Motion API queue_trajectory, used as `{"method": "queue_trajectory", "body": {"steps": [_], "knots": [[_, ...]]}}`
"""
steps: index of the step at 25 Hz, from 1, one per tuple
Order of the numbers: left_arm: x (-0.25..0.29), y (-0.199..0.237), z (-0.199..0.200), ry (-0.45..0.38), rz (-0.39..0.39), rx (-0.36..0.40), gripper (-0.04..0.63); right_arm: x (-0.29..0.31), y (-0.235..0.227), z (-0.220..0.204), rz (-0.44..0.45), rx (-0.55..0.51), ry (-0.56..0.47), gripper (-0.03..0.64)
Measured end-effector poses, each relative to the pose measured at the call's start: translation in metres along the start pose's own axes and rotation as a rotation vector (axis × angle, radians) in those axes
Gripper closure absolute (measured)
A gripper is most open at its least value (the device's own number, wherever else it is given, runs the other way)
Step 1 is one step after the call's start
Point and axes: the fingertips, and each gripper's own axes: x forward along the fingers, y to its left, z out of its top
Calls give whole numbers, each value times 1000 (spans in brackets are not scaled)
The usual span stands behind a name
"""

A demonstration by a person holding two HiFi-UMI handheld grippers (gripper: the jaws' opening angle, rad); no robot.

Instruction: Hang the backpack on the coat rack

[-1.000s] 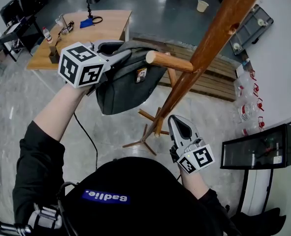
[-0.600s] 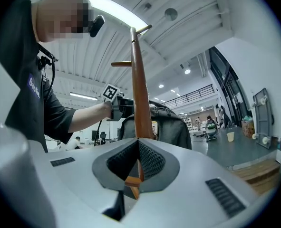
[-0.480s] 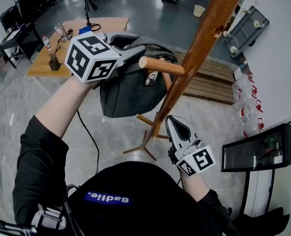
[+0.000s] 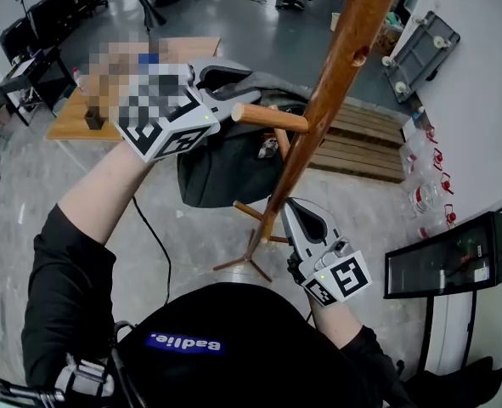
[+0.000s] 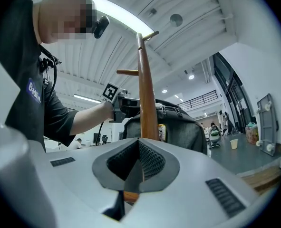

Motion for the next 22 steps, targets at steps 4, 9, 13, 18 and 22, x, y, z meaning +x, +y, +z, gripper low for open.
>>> {"method": "queue_trajectory", "body": {"steps": [4, 9, 13, 18, 22], "knots": [[-1, -10, -2, 19, -2, 57, 486, 3, 2, -1, 11, 0, 5, 620], [-2, -25, -7, 38, -6, 119, 486, 5, 1, -4, 9, 4, 17, 620], [-7, -32, -7, 34, 2, 147, 486, 8, 0, -8, 12, 9, 30, 620], [-9, -43, -7, 29, 17, 191, 486, 12, 3, -13, 33, 15, 40, 620], [-10, -45, -7, 25, 40, 207, 488, 14, 5, -14, 57, 18, 43, 620]]}}
